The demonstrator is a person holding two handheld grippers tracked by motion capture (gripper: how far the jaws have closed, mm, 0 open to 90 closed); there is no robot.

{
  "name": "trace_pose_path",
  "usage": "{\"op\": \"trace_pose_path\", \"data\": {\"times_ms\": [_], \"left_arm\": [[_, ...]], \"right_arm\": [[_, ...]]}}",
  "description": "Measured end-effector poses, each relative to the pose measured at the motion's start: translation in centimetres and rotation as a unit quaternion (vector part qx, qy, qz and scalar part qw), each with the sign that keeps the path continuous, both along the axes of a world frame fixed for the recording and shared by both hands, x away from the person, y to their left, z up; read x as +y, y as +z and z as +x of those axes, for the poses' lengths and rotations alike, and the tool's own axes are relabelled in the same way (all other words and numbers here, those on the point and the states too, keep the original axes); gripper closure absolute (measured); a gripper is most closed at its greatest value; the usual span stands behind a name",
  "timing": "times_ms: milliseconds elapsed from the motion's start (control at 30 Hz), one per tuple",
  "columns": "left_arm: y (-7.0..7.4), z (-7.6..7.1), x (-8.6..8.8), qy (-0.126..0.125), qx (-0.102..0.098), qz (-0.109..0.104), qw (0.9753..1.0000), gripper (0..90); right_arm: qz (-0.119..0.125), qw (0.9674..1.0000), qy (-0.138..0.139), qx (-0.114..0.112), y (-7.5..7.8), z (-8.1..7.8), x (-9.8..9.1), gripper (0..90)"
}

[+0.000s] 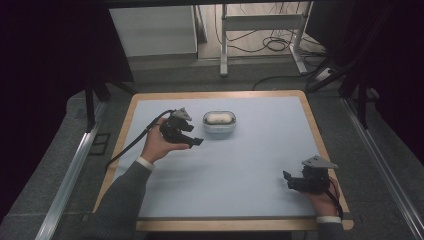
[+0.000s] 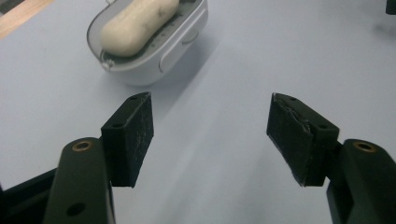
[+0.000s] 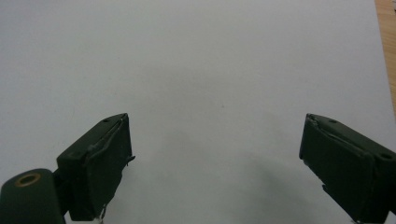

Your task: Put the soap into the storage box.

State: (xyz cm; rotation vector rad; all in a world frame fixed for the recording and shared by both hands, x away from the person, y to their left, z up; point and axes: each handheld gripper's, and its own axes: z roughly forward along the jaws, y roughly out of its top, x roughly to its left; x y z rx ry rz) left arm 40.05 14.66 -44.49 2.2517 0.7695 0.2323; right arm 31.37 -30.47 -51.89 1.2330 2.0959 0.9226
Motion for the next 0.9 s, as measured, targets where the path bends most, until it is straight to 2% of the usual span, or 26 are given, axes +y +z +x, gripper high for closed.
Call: {"op": "trace_pose_path", "data": {"times_ms": [67, 167, 367, 433, 567, 733, 800, 900], "left_arm": [[-0.6, -0.7, 0.4, 0.006, 0.005, -0.003, 1.0000, 32.0], [-1.4, -1.8, 1.0, 0.017, 0.003, 0.008, 0.9998, 31.7], [-3.3, -3.9, 2.6, 0.029, 0.014, -0.007, 0.9994, 32.0], [-3.9, -4.5, 3.2, 0.031, 0.025, -0.015, 0.9991, 31.8], [-4.7, -5.7, 4.3, 0.036, 0.028, -0.021, 0.9987, 31.7], [-6.2, -7.3, 5.7, 0.056, 0.041, -0.037, 0.9969, 31.5], [-6.6, -7.8, 6.2, 0.065, 0.044, -0.052, 0.9956, 31.1], [-6.7, -7.9, 6.6, 0.068, 0.047, -0.046, 0.9955, 31.1]], "right_arm": [[0.000, 1.0000, 0.000, 0.000, 0.0, 0.0, 0.0, 9.0], [-0.001, 1.0000, 0.000, 0.000, 0.0, 0.0, 0.0, 8.9], [-0.002, 1.0000, 0.000, 0.001, -0.1, 0.0, 0.1, 8.9], [-0.003, 1.0000, 0.000, 0.001, -0.1, 0.0, 0.1, 8.9], [-0.005, 1.0000, 0.001, 0.002, -0.1, 0.0, 0.2, 8.9], [-0.006, 1.0000, 0.000, 0.004, -0.2, 0.0, 0.3, 8.9], [-0.006, 1.0000, 0.001, 0.003, -0.2, 0.0, 0.4, 8.9], [-0.006, 1.0000, 0.002, 0.001, 0.0, -0.1, 0.5, 9.0]]}}
